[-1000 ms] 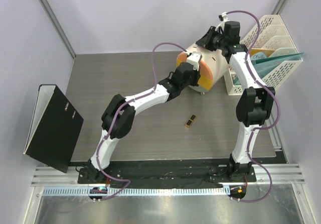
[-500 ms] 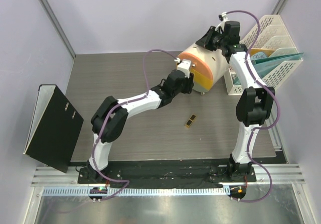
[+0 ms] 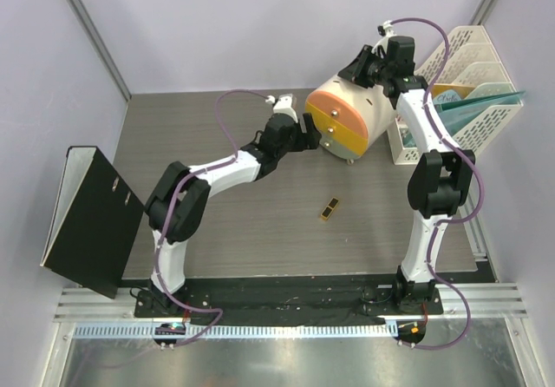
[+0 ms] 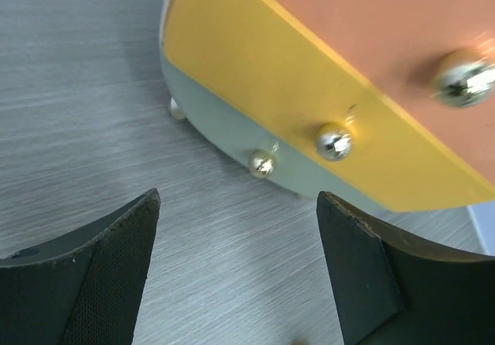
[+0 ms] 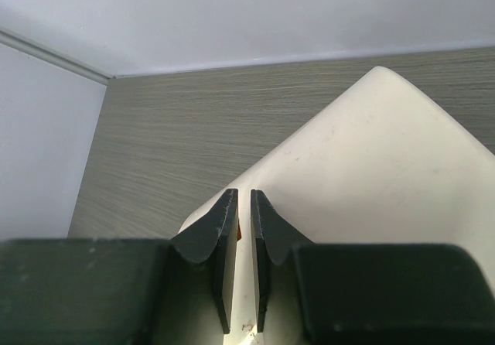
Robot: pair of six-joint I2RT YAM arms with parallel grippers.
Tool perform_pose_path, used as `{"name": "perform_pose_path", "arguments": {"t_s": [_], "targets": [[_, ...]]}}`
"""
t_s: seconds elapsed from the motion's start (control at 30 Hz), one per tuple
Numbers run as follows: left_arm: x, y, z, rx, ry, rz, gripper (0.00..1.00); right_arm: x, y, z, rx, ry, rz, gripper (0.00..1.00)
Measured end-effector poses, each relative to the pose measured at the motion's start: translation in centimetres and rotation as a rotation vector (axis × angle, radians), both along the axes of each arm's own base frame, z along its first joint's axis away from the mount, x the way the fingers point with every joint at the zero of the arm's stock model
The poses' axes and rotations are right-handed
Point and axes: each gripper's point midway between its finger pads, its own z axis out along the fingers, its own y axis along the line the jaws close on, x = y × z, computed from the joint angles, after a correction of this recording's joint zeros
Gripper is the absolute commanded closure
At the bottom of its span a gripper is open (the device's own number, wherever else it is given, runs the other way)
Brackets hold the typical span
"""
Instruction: Organize the makeup
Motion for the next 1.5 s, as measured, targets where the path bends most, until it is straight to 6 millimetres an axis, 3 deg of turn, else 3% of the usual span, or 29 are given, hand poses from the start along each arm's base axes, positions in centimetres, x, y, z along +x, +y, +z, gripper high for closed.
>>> {"name": "perform_pose_path", "arguments": {"t_s": [0.2,0.33,1.0,1.23,1.33,1.5], "targets": [[0.6,-1.7,-4.4,0.096,0.040,-0.062,0.19,0.0,0.0,0.0,0.000,0.000,0.000,0.81],[1.0,-2.4,-5.8,0.168,0.027,-0.101,0.19,0.0,0.0,0.0,0.000,0.000,0.000,0.81],[2.0,-5.5,-7.2,0.127,0.044,-0.142,0.37,0.4,0.1,-0.2,0.000,-0.001,0.002,0.81],[2.2,-6.5,-6.5,0.091,0.042,-0.143,0.50,0.4,0.0,-0.2,0.000,-0.001,0.002,0.81],[2.1,-6.8,-6.7,0.085,0.049,-0.147,0.57,0.4,0.0,-0.2,0.000,-0.001,0.002,0.81],[1.9,-7.2,-7.6,0.080,0.072,-0.157,0.62,0.4,0.0,-0.2,0.000,-0.001,0.002,0.81]]}}
